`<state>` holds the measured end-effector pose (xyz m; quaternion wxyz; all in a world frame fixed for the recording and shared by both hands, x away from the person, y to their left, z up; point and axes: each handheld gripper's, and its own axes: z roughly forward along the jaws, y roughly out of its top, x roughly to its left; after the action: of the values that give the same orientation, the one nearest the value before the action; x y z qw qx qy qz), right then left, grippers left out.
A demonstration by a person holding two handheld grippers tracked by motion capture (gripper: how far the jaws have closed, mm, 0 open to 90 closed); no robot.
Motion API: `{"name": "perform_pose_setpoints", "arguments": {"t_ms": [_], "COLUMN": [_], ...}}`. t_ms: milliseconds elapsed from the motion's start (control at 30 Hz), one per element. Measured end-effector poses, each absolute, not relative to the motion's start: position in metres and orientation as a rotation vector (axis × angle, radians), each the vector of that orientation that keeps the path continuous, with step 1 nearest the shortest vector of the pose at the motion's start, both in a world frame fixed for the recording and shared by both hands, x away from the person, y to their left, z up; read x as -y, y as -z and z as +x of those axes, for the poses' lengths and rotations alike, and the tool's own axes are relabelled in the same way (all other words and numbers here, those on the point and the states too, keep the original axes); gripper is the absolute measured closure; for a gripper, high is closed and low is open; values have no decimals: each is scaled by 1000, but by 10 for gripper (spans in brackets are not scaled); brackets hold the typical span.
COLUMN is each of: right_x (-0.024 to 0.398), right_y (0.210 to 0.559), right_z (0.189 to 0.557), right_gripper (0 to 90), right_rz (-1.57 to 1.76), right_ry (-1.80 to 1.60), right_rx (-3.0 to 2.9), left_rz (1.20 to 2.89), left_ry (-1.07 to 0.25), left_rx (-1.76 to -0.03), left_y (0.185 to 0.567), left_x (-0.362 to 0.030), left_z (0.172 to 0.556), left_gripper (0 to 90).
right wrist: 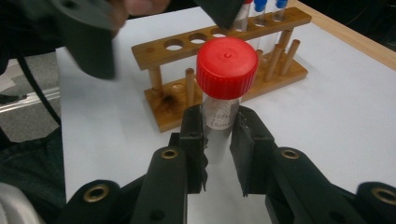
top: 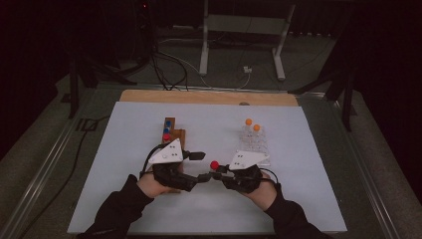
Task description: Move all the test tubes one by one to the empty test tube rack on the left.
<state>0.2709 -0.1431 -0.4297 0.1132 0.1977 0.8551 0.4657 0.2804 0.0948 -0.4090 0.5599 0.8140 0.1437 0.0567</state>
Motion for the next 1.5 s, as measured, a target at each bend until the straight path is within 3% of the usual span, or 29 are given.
{"name": "perform_pose_setpoints", "arguments": {"t_ms": [533,800,1500], "right_x": [145,145,171], "right_y": [428,430,416], "right_z": [270,270,279], "right_gripper": [754,732,157], "right_rz": [587,601,738], "right_ry": [-1384,-1390,-1442], "right_rx": [-2510,-2491,-2347], "left_rz": [1969,1970,1883], "left_ry": [-175,-179,-302], "left_rx": [-280,-298,-411], "left_y": [412,412,378], "left_x": [-76,-78,-124], "left_z": [286,290,299], "left_gripper": [694,710,714]}}
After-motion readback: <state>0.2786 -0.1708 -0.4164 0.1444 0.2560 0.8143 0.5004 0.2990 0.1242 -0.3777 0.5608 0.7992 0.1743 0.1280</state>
